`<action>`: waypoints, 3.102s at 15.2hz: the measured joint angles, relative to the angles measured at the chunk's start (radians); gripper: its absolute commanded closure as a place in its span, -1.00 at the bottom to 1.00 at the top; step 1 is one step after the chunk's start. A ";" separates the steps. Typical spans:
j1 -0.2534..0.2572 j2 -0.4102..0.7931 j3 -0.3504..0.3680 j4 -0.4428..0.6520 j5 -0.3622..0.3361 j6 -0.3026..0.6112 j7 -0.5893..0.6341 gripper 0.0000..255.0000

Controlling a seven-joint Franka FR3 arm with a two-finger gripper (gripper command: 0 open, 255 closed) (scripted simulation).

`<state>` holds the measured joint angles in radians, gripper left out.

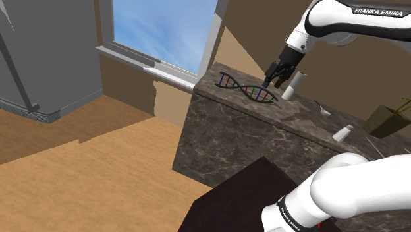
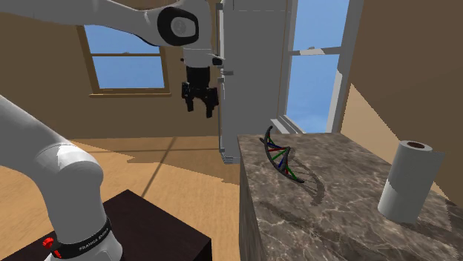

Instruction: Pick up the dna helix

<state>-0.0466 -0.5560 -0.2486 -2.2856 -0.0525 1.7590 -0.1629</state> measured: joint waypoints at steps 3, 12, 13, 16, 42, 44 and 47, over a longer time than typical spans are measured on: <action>0.000 0.091 -0.070 0.063 0.004 0.010 -0.097 -1.00; -0.006 0.462 -0.259 0.347 0.123 0.003 -0.419 -1.00; -0.011 0.504 -0.271 0.378 0.144 0.000 -0.453 -1.00; -0.044 0.647 -0.305 0.502 0.215 -0.033 -0.561 -1.00; -0.299 1.220 -0.267 1.064 0.454 -0.183 -0.821 1.00; -0.299 1.220 -0.267 1.064 0.454 -0.183 -0.822 1.00; -0.299 1.214 -0.269 1.068 0.452 -0.193 -0.819 1.00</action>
<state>-0.3457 0.6584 -0.5172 -1.2173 0.3990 1.5664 -0.9821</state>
